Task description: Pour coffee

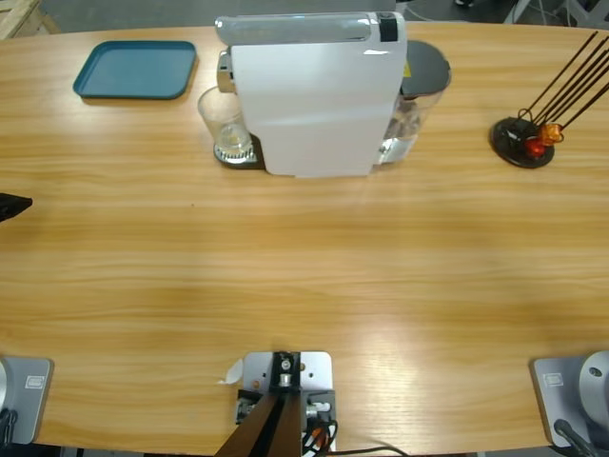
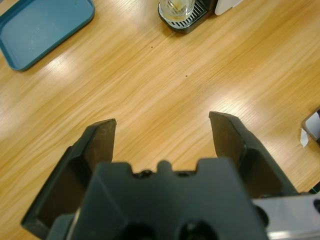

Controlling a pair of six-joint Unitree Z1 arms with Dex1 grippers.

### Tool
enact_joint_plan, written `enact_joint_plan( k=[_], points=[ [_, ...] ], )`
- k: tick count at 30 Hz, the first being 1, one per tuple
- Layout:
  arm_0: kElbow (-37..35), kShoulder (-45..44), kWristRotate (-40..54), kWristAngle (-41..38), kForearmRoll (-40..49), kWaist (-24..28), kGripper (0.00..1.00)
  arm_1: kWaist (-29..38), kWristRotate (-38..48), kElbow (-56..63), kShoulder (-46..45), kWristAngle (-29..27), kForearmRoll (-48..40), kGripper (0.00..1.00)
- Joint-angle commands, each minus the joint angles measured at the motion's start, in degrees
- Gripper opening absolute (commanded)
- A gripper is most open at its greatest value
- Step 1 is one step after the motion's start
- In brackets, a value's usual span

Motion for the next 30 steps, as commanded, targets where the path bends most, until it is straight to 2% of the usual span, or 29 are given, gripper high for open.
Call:
enact_joint_plan(
  k=[1,30],
  points=[
    [2.09,1.62,-1.07,1.28,-0.56,-0.01,0.807,-0.66,-1.57,-0.44,4.56,1.1,0.94,0.0],
    [2.09,2.55,-1.07,1.46,-0.64,0.0,0.807,-2.51,-3.4,-4.84,8.88,-0.45,3.14,0.0]
  ],
)
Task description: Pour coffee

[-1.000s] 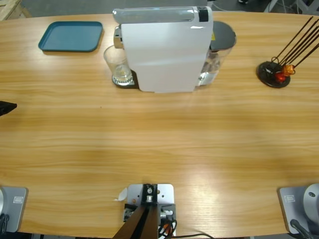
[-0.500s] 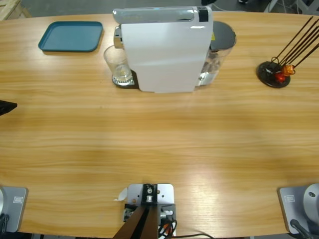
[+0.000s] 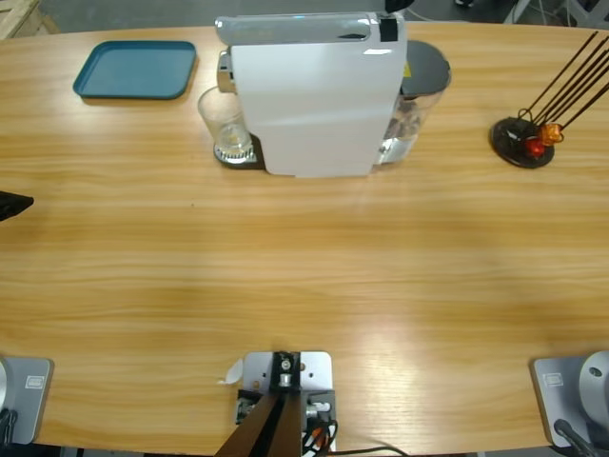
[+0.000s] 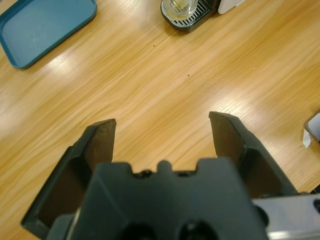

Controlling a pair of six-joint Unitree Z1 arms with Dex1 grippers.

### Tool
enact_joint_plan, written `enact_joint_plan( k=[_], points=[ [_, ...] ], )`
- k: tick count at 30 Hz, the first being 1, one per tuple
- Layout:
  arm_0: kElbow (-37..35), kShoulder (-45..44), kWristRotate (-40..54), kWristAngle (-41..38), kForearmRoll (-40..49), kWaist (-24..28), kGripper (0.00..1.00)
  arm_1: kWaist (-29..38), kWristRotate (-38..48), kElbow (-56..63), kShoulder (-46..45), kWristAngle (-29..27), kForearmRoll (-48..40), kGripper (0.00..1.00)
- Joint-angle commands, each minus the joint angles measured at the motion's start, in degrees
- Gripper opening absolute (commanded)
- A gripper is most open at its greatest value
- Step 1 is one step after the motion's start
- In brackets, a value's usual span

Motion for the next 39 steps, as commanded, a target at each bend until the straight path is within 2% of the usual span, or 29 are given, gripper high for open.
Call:
enact_joint_plan(
  k=[1,39],
  points=[
    [2.09,2.01,-0.69,1.08,-0.6,0.02,0.807,-0.81,-0.76,-0.33,3.25,-0.49,0.78,0.0],
    [2.0,1.15,-0.69,1.08,-0.34,0.02,0.807,-0.98,-0.58,3.47,4.17,0.48,0.6,0.0]
  ],
)
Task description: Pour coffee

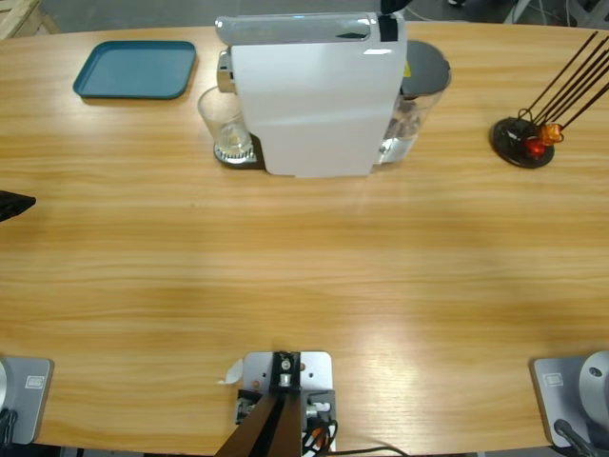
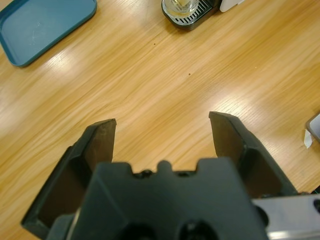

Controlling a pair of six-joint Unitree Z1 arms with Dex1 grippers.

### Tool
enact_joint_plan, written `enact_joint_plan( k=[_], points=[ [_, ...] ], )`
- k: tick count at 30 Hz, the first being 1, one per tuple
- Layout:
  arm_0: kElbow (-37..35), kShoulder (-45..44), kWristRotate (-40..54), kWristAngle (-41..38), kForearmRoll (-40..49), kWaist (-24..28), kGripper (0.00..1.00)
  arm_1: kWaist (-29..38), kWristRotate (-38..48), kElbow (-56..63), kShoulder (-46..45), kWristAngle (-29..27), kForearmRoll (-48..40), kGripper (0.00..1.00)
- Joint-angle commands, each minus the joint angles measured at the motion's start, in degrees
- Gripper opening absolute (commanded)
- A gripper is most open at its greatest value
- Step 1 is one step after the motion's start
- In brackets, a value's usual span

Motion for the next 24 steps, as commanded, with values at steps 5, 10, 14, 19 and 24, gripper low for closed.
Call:
enact_joint_plan(
  k=[5,10,14,19,24],
  points=[
    [2.0,0.8,-0.68,0.91,-0.33,0.02,0.807,-0.98,-0.49,5.99,3.02,0.48,-0.53,0.0],
    [2.0,0.84,-0.68,0.86,-0.33,0.02,0.807,-1.02,-0.33,7.5,2.67,0.48,-1.24,0.0],
    [2.0,0.91,-0.68,0.86,-0.33,0.02,0.807,-1.02,-0.23,7.87,2.03,0.65,-1.27,0.0],
    [2.0,1.12,-0.68,0.9,-0.33,0.02,0.807,-1.02,-0.23,7.45,1.6,0.65,-0.68,0.0],
    [2.0,1.19,-0.77,0.91,-0.33,0.02,0.807,-1.0,-0.23,6.73,1.65,0.74,-0.13,0.0]
  ],
)
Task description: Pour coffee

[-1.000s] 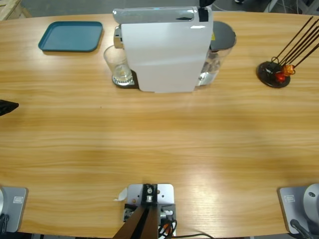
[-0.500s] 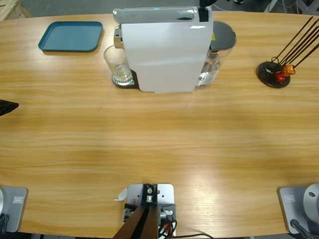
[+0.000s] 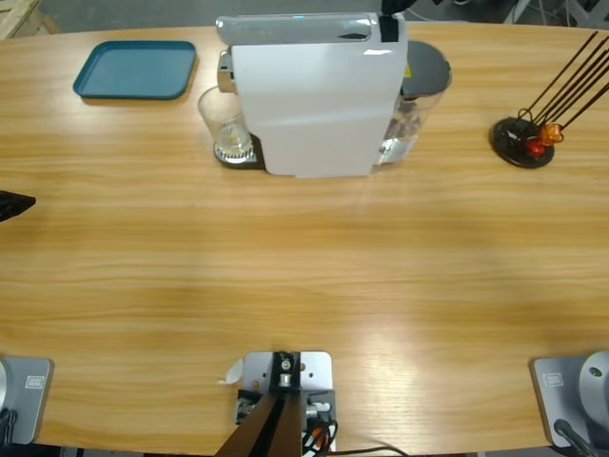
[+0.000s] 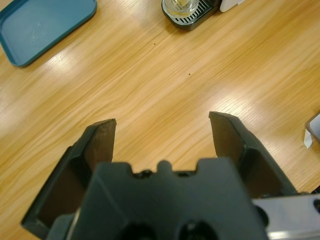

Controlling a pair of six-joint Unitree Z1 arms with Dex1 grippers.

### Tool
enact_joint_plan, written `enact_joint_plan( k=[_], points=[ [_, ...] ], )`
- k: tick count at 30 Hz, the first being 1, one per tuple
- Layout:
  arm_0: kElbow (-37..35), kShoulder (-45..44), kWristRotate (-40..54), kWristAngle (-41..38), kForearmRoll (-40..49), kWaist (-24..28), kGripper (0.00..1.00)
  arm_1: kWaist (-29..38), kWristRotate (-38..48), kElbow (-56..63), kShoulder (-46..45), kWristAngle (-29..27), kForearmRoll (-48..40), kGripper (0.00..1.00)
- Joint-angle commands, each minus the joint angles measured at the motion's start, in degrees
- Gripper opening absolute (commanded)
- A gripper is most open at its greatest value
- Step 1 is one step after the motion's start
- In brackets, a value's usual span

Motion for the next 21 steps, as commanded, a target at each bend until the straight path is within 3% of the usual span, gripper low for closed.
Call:
enact_joint_plan(
  k=[1,21],
  points=[
    [2.0,1.26,-0.74,0.91,-0.33,0.02,0.807,-0.95,-0.21,3.34,2.83,0.83,2.25,0.0],
    [1.91,1.61,-0.76,0.91,-0.36,0.02,0.807,0.51,1.37,1.76,2.8,1.0,4.89,0.0]
  ],
)
